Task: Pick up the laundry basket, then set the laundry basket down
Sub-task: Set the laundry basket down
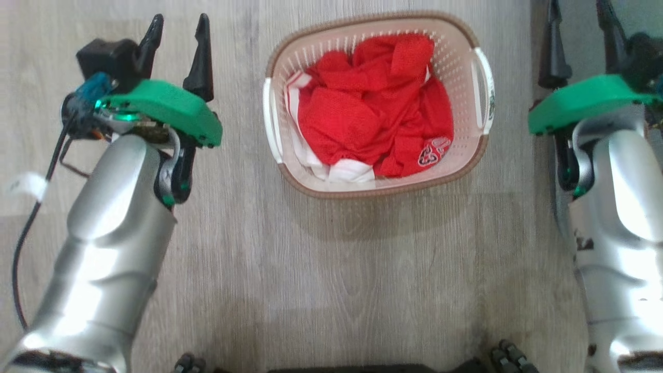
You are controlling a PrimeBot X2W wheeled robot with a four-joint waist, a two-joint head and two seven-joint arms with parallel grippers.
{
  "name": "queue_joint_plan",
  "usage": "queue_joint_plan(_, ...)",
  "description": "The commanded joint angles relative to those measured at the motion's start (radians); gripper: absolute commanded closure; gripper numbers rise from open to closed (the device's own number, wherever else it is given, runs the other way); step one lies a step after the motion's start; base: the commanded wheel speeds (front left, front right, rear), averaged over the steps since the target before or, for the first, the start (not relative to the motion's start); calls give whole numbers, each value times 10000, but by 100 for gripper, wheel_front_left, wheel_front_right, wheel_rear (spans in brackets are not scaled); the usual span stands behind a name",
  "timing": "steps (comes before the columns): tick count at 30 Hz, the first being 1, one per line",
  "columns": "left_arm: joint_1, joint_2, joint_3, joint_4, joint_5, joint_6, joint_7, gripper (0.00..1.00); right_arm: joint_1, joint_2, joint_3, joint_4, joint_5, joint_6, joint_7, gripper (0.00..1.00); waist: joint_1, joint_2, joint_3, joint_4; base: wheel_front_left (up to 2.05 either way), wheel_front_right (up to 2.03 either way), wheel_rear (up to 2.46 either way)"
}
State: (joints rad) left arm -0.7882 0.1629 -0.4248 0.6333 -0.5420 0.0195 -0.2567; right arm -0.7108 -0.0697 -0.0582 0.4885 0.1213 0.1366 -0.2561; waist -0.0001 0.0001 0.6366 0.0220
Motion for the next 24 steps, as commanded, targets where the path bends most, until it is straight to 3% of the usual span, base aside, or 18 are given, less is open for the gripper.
queue_joint_plan(1,100,181,458,-429,179,53,-50,0,316,148,152,-376,-78,-59,-56,0,1,-1,-258,70,0,0,0)
queue_joint_plan(11,2022,-567,2319,-2332,2011,-287,-50,0,1589,180,128,-1638,-205,-59,-56,0,1,-1,-1511,266,0,0,0)
queue_joint_plan(24,4221,-912,3092,-3629,2709,-436,-51,0,3266,193,508,-2199,131,-59,-57,0,1,-1,-3406,128,0,0,0)
